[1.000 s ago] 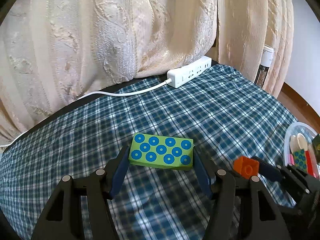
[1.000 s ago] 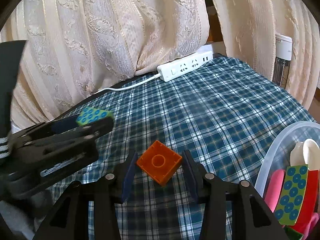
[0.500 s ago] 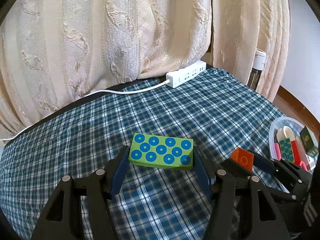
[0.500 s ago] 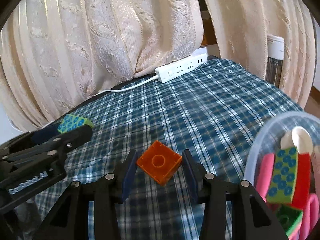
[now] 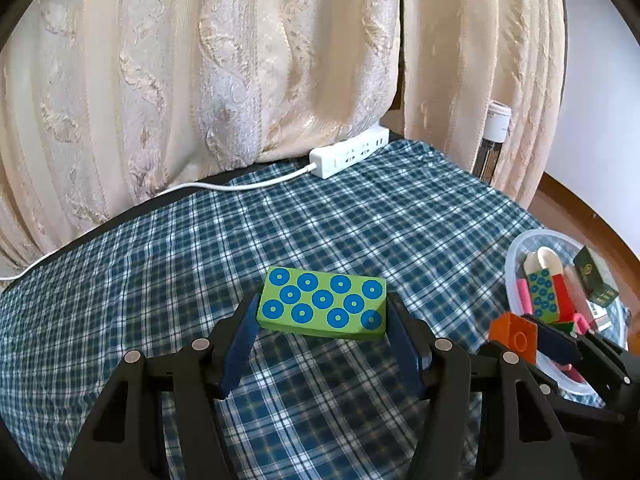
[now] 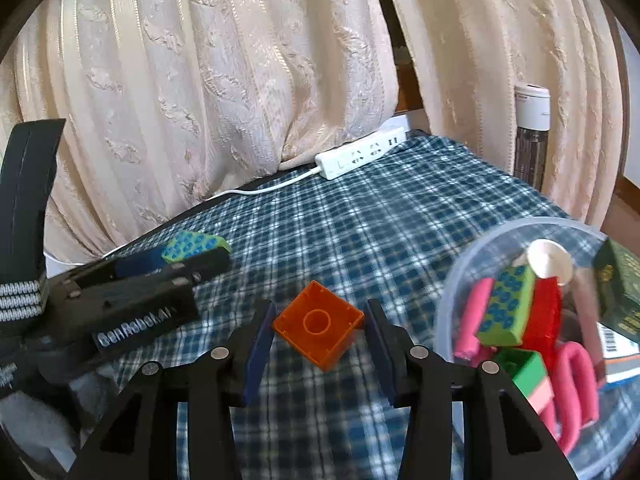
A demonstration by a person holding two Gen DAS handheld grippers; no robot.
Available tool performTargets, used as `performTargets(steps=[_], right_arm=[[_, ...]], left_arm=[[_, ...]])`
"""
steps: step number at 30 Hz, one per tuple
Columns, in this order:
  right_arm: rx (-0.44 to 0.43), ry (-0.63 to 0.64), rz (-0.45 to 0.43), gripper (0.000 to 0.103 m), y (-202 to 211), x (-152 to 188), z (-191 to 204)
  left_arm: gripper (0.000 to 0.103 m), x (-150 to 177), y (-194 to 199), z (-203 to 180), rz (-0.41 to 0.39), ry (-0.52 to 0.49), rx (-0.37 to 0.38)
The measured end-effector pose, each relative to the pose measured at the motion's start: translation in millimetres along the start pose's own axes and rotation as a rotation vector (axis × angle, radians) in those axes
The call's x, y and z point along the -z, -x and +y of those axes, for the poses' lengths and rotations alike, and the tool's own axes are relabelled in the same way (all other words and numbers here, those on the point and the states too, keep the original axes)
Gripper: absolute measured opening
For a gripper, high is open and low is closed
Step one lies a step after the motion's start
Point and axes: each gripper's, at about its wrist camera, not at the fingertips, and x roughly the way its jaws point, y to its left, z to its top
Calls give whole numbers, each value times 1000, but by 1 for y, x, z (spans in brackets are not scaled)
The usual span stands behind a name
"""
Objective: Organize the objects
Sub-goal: 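Carry the orange brick and the green-blue brick toward the clear bowl with both tools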
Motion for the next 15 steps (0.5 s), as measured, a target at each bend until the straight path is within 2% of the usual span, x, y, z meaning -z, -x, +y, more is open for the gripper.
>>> performTargets(steps=[15], right_arm=[[98,-114,-103,48,69,5,-65]], left_arm=[[63,-1,9,-31,-11,-45,62]])
